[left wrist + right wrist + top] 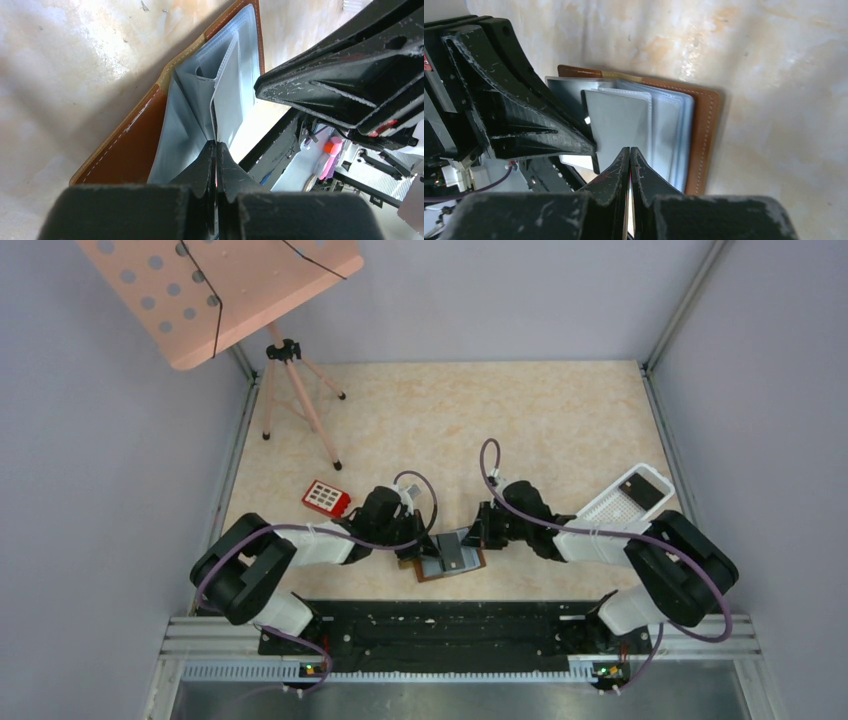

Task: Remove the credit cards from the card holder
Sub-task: Remove the credit card from the card holder, then place the credit card in the storage box.

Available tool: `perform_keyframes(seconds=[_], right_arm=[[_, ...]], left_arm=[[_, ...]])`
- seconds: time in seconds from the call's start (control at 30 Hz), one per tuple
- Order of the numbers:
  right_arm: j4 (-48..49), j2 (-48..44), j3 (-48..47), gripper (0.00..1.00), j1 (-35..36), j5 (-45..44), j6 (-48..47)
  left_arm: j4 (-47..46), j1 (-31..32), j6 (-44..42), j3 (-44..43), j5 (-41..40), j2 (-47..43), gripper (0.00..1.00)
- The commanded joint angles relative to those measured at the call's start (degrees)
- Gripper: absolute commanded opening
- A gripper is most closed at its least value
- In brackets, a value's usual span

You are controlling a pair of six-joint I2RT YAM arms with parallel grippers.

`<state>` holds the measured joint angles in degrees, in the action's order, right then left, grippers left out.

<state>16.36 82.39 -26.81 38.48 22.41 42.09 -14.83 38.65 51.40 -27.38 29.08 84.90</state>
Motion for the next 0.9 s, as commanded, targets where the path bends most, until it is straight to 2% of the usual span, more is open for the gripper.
perform_keyframes(seconds=[0.0, 0.13, 0.47, 0.73, 0.87], right_arm=[[-2.7, 0.3, -3.6, 0.02, 2.9, -5.0, 0.0], [-1.8, 3.8, -3.0, 0.01, 3.4, -5.0, 1.5], [-8.7, 6.7, -2.1, 0.0, 3.5, -13.1, 3.0], [-8.8, 4.9, -0.3, 0.0, 3.5, -15.8, 4.1], [-9.4, 4.0, -0.2, 0.0, 3.4, -16.2, 4.3]], left_arm=[[3.0, -0.3, 0.3, -2.1, -1.6, -0.3, 0.0], [4.7, -0.5, 1.0, -2.5, -1.6, -0.3, 0.0], [19.6, -2.0, 1.1, -5.8, -7.5, -2.3, 0.0], [17.1, -3.1, 3.2, -3.6, -8.0, -6.4, 0.0], [19.0, -3.6, 0.8, -3.8, -8.1, -9.0, 0.0]])
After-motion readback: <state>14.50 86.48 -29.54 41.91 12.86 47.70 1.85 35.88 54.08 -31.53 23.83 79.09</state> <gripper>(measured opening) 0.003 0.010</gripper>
